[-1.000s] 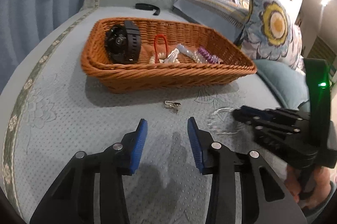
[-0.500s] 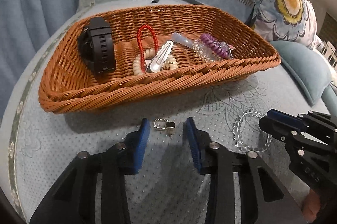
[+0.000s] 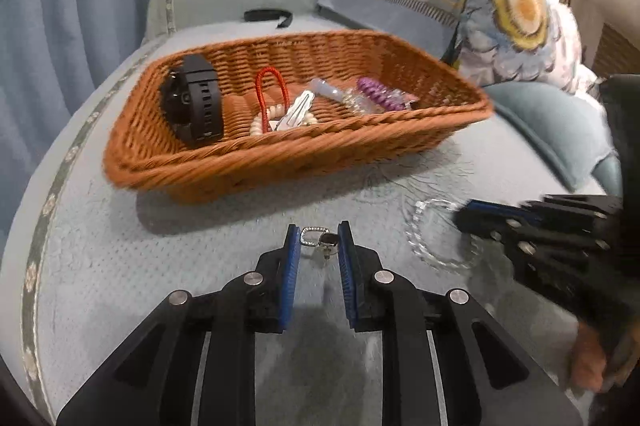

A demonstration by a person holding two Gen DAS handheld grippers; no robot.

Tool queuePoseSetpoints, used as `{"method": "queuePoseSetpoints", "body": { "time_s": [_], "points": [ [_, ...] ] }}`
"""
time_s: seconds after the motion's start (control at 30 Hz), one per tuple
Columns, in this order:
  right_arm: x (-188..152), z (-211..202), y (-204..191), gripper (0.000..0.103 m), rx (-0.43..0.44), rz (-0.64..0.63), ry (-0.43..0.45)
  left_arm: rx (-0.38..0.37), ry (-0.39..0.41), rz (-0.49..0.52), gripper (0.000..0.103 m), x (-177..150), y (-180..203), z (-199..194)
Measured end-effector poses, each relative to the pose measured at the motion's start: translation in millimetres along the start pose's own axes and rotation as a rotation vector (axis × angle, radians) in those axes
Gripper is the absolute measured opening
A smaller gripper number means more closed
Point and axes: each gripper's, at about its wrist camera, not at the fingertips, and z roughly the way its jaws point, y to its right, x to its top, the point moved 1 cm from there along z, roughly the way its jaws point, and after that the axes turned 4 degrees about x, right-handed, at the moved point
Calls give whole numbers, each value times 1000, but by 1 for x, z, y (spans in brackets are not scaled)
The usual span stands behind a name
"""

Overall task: Organize jewelry
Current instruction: 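Grasp the small silver charm with left tool while right tool grasps the clear bead bracelet, then carry the silver charm and bead bracelet into the basket and release both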

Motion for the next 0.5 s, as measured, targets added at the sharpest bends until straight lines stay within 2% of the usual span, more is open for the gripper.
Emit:
{"method": "queuePoseSetpoints", "body": {
  "time_s": [0.23, 0.33, 0.5],
  "points": [
    [-1, -15, -2, 6, 71, 21, 37, -10, 63, -66, 17, -32, -13, -41],
    [0, -23, -6, 6, 112, 32, 48, -3, 86, -69, 17, -35, -11, -47],
    [3, -41, -11, 6, 126, 17, 84, -8, 107, -74, 17, -35, -11, -51]
  ]
}}
